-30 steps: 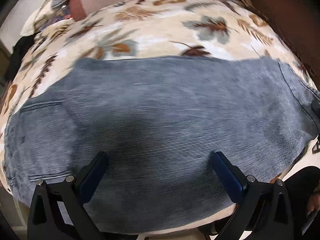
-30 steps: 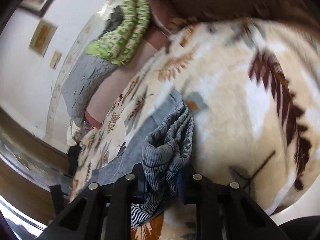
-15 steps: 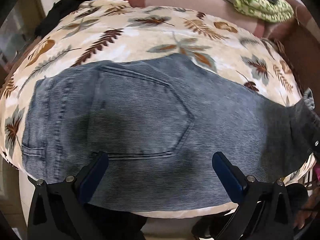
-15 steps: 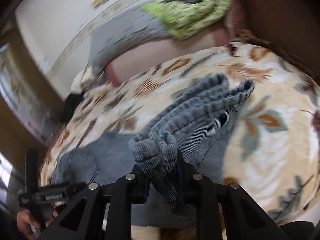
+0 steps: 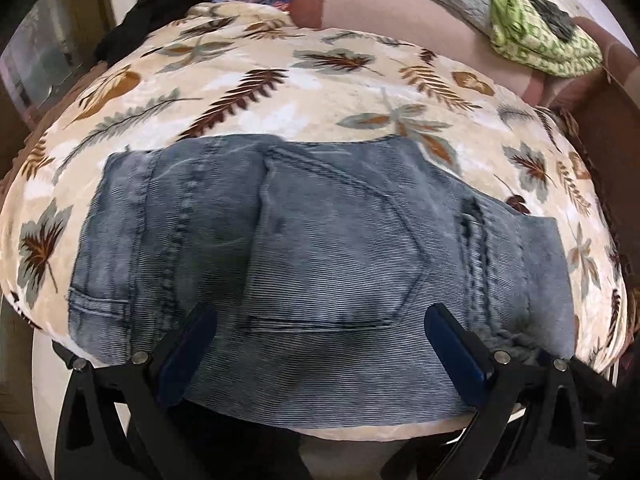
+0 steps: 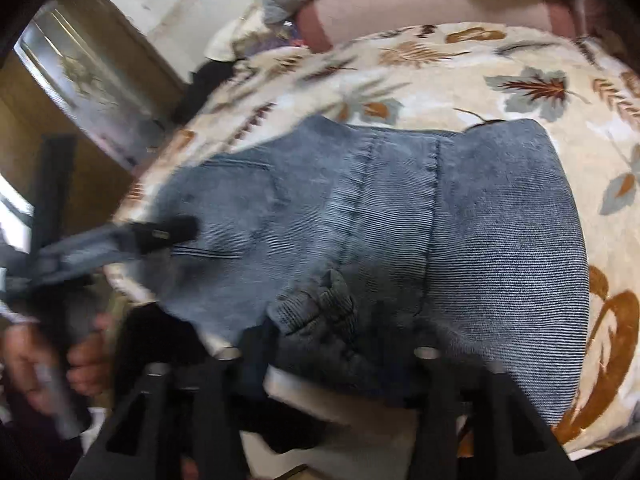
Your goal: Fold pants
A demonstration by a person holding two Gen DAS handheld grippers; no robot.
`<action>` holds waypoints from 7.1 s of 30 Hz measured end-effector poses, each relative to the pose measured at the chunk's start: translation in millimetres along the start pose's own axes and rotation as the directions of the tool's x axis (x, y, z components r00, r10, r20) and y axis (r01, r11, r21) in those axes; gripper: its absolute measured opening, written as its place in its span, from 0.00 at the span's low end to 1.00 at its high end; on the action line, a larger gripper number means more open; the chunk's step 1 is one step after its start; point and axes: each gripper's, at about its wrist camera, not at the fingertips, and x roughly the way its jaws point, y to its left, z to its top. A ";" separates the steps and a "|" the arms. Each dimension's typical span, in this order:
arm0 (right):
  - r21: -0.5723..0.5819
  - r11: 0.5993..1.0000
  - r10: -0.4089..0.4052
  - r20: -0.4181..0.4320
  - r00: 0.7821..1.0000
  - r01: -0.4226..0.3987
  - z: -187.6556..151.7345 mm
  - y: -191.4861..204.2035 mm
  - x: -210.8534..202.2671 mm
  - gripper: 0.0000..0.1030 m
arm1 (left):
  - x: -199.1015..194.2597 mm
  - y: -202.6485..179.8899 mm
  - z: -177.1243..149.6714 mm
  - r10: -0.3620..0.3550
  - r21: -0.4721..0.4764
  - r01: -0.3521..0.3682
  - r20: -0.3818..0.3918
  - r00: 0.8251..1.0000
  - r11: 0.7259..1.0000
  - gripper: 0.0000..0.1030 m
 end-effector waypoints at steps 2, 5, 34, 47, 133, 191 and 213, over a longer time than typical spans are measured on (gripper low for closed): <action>0.025 0.998 0.057 0.071 0.996 -0.059 3.6 -11.8 -21.9 0.60 | -2.4 -11.8 -0.6 -0.006 0.028 0.006 0.010 1.000 1.000 1.00; 0.090 0.994 0.051 0.174 0.983 -0.067 11.7 -37.3 -47.6 0.60 | -5.8 -37.4 -3.7 -0.017 0.095 0.015 0.024 1.000 0.995 1.00; 0.154 0.953 -0.279 0.108 0.954 0.261 97.6 -94.0 32.4 0.29 | 60.5 -104.2 53.0 0.075 0.205 -0.080 0.032 0.997 0.976 1.00; 0.163 0.968 -0.217 0.175 0.960 0.189 84.2 -96.8 2.8 0.30 | 60.9 -102.4 54.5 0.115 0.209 -0.119 0.030 0.993 0.971 1.00; -0.209 0.948 -0.235 0.049 0.971 0.240 -39.7 -24.9 -4.6 0.31 | 8.3 -44.0 -36.6 -0.031 0.244 0.044 -0.056 0.998 0.969 1.00; 0.092 0.996 -0.024 0.153 0.988 0.010 5.1 -52.6 -13.5 0.47 | -28.6 118.3 -14.3 -0.066 -0.270 0.094 0.111 0.992 0.958 0.19; 0.579 0.799 -0.153 0.455 0.877 -0.161 -34.3 -178.8 -113.1 0.47 | -76.3 -199.3 -5.1 -0.319 0.567 0.238 0.047 0.946 0.788 0.37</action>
